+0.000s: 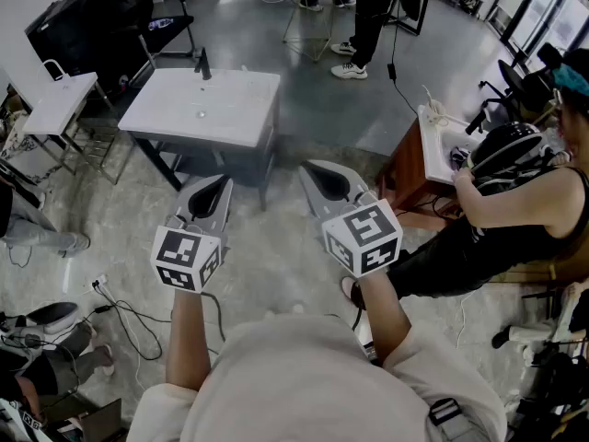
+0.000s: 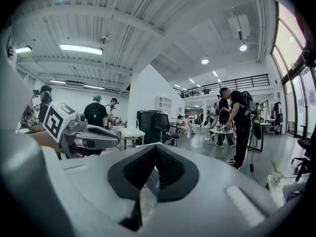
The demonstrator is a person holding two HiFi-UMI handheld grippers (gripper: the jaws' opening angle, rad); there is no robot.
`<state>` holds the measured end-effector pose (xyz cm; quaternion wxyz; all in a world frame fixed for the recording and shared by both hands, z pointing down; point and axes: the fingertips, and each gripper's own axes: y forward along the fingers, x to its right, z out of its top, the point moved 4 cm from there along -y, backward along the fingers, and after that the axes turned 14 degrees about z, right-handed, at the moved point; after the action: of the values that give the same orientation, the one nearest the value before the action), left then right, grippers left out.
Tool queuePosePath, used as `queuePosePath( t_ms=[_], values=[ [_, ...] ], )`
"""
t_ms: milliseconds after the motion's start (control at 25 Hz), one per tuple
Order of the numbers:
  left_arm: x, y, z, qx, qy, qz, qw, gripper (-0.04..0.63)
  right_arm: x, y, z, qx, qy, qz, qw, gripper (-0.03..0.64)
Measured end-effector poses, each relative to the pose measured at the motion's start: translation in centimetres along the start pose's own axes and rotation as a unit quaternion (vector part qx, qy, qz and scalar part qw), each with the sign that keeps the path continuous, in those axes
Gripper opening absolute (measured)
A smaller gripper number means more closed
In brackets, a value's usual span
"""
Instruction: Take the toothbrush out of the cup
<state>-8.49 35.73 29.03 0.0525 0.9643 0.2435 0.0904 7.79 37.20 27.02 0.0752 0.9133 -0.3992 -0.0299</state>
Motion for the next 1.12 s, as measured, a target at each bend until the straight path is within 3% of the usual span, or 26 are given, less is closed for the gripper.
queuePosePath(
  t_ms=[280, 640, 1120],
  values=[
    [0.3, 2.4, -0.1, -0.005, 0.01, 0.01, 0.9999, 0.002, 2.9, 0.0, -0.8, 0.009, 0.021, -0.005, 1.0, 0.005],
    [2.2, 4.5, 0.2, -0.008, 0.001, 0.034, 0.9994, 0.002, 5.9, -0.7, -1.8, 0.004, 0.015, 0.024, 1.0, 0.005],
    [-0.2, 11.4, -1.5, -0.017, 0.012, 0.033, 0.9992, 0.002, 11.3, 4.3, -3.0, 0.001, 0.027, 0.031, 0.999, 0.005]
  ],
)
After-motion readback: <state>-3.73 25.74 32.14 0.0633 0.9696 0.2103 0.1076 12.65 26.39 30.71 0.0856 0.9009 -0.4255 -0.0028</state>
